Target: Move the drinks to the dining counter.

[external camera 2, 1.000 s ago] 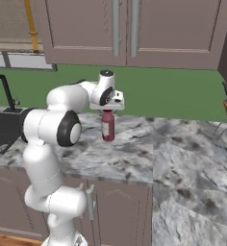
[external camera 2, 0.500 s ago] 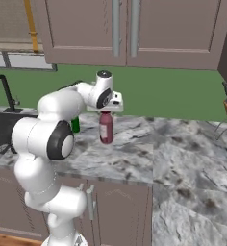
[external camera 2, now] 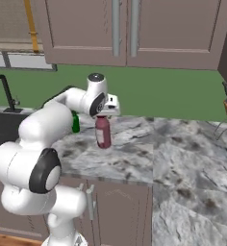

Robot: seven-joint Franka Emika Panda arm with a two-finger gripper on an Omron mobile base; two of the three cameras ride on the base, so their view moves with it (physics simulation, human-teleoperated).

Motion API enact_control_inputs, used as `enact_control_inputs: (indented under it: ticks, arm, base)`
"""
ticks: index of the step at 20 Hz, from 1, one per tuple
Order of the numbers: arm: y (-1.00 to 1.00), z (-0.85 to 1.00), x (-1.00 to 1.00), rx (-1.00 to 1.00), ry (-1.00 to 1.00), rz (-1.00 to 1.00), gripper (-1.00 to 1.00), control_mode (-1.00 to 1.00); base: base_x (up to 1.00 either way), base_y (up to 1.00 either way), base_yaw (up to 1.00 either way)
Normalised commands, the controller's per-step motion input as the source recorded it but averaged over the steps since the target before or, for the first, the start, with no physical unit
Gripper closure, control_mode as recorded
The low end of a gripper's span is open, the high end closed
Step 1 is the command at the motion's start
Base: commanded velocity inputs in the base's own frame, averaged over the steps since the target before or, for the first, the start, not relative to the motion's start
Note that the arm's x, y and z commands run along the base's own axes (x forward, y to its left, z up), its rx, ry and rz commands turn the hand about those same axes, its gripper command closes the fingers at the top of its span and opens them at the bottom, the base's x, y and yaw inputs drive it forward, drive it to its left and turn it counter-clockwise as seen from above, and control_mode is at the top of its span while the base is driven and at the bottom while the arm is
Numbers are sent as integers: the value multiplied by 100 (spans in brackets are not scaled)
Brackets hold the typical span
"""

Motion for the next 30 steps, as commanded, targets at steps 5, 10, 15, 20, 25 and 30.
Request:
enact_control_inputs:
  ticks: [5, 10, 15, 20, 25, 30]
  arm:
    - [6, 35, -51, 0, 0, -1, 100, -100]
    - [20, 24, -56, 0, 0, -1, 100, -100]
    - [25, 12, -56, 0, 0, 0, 100, -100]
    - [19, 13, -38, 0, -2, 0, 100, -100]
    - [0, 0, 0, 0, 0, 0, 100, 100]
    - [0, 0, 0, 0, 0, 0, 100, 100]
  base:
    - [0, 0, 0]
    - [0, 0, 0]
    - [0, 0, 0]
    - [0, 0, 0]
    - [-58, 51, 8]
    - [-50, 100, 53]
